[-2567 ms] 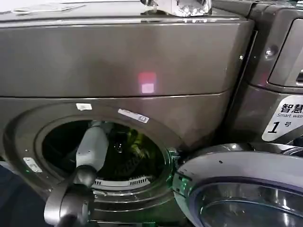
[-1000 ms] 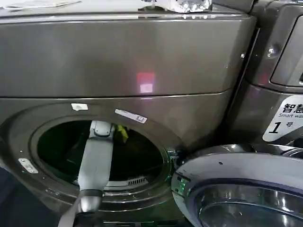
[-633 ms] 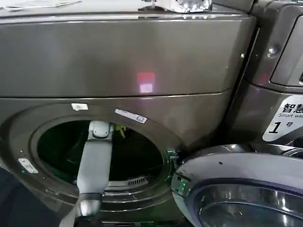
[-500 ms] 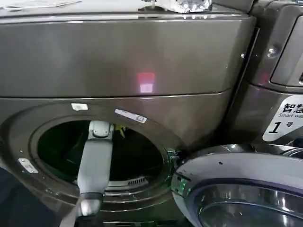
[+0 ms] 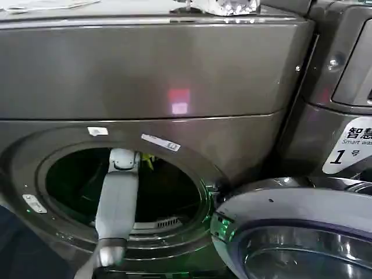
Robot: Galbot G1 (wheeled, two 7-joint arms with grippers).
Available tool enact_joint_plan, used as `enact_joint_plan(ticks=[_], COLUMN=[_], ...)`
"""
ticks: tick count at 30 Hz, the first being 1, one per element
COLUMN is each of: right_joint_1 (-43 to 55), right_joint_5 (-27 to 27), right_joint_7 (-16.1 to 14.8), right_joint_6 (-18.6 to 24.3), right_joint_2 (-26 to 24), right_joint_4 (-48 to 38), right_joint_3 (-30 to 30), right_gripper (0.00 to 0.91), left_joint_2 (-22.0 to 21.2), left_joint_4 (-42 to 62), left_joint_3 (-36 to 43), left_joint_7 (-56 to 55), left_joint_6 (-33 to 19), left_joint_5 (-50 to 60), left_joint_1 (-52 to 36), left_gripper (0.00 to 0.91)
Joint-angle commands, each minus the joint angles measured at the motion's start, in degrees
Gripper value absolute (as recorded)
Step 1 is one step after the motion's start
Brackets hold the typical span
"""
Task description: Grasp the clothes from the dryer.
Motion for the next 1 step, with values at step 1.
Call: enact_joint_plan(ticks=[1], right_joint_1=[0.00], right_joint_5=[0.35], right_joint_7=[0.40], right_joint_6=[-1.17], right_joint_2=[-0.01], right_joint_4=[0.56], right_joint_3=[0.28], right_gripper=[0.907], left_joint_2=[-0.03], left_joint_4=[-0.29], left_joint_3=[0.00], left_joint_7=[0.01], left_joint_6=[0.16], left_joint_5=[-0.23], left_joint_1=[0.14], left_gripper=[0.000])
